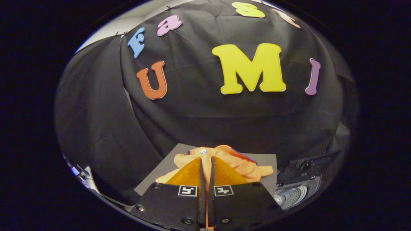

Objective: Put the clothes into the washing machine and then close the washing machine lid.

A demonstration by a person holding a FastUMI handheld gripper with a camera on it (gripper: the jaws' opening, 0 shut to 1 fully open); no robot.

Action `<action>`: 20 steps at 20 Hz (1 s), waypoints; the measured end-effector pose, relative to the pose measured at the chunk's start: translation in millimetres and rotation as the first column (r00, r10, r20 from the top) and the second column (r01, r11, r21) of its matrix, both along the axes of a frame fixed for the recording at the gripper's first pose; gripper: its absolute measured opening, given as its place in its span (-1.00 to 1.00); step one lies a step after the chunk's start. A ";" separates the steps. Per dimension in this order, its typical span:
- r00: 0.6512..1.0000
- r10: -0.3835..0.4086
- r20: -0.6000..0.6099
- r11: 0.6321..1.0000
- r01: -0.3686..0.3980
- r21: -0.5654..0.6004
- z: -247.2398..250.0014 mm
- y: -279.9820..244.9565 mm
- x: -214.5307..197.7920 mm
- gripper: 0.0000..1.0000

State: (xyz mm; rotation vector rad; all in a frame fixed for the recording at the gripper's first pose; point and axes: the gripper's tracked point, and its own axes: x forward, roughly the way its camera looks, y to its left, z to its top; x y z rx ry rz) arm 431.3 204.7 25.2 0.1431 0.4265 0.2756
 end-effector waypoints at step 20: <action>0.971 -0.220 0.089 0.975 0.220 0.015 49.0 -184.3 -60.6 -0.88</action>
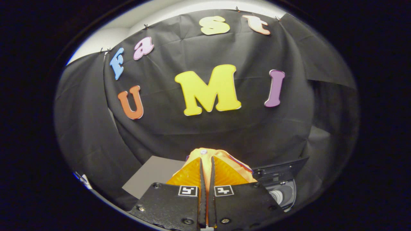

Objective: Put the clothes into the washing machine and then close the washing machine lid.

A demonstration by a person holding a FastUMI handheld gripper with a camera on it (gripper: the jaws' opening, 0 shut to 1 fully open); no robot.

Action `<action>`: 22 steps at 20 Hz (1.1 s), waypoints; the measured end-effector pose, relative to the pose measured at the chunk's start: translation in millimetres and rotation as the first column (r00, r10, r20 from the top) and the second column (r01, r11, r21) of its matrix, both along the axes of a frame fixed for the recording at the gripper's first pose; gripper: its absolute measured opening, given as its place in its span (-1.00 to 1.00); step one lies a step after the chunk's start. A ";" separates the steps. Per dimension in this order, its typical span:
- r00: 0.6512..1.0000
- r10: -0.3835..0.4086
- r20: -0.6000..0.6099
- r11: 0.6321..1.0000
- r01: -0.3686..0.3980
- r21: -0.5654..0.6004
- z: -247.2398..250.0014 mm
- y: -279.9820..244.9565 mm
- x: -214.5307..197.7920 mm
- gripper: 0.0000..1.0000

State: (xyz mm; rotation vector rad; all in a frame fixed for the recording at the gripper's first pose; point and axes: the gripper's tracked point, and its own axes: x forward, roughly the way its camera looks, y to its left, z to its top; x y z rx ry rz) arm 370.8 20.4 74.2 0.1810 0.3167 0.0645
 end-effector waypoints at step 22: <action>0.948 -0.271 -0.170 0.962 0.270 -0.027 -110.9 -174.0 -36.6 -0.88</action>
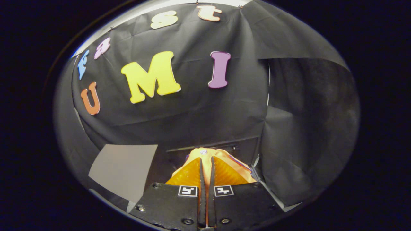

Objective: Put the clothes into the washing machine and then close the washing machine lid.

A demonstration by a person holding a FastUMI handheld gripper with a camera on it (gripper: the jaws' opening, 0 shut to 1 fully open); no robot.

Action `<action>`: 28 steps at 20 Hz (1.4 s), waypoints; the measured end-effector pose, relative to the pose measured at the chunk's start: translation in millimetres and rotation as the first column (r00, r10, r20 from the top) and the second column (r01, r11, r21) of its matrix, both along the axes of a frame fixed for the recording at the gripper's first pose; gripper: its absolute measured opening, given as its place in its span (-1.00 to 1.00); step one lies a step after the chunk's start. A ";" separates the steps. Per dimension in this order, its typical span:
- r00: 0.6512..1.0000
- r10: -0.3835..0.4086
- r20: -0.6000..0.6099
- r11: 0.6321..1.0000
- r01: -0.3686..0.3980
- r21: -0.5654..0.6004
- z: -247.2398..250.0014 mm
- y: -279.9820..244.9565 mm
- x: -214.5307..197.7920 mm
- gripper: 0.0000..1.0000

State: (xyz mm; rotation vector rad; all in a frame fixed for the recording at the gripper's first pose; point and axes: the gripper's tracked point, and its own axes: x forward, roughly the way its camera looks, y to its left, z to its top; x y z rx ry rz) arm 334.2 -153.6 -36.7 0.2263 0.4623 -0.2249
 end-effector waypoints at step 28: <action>0.915 -0.033 -0.403 0.997 0.056 0.045 -273.5 -30.9 53.4 -0.88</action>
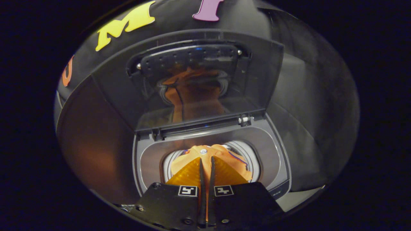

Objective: Put the clothes into the washing machine and then close the washing machine lid.

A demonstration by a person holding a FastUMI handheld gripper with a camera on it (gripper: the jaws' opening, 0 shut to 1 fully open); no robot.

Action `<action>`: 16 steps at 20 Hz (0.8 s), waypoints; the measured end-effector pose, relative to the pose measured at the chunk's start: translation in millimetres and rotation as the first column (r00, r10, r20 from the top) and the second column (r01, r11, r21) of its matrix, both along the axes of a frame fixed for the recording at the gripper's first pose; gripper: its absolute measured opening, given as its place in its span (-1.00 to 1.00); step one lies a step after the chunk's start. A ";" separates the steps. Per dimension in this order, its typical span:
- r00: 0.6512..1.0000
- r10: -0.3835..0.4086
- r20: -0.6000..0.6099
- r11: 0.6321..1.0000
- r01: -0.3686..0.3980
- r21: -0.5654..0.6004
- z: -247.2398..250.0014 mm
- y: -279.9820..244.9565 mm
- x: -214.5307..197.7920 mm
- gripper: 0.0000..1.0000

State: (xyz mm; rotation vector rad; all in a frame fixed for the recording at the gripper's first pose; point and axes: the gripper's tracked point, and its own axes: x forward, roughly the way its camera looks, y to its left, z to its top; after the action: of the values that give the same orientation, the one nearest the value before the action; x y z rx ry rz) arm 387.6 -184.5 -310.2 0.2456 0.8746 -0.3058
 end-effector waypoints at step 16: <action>0.997 0.055 -0.046 0.998 -0.054 0.035 -21.7 -7.0 4.9 -0.88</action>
State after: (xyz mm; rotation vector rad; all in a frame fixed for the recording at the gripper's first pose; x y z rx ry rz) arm 392.5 -191.5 -332.0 0.2467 0.9319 -0.2467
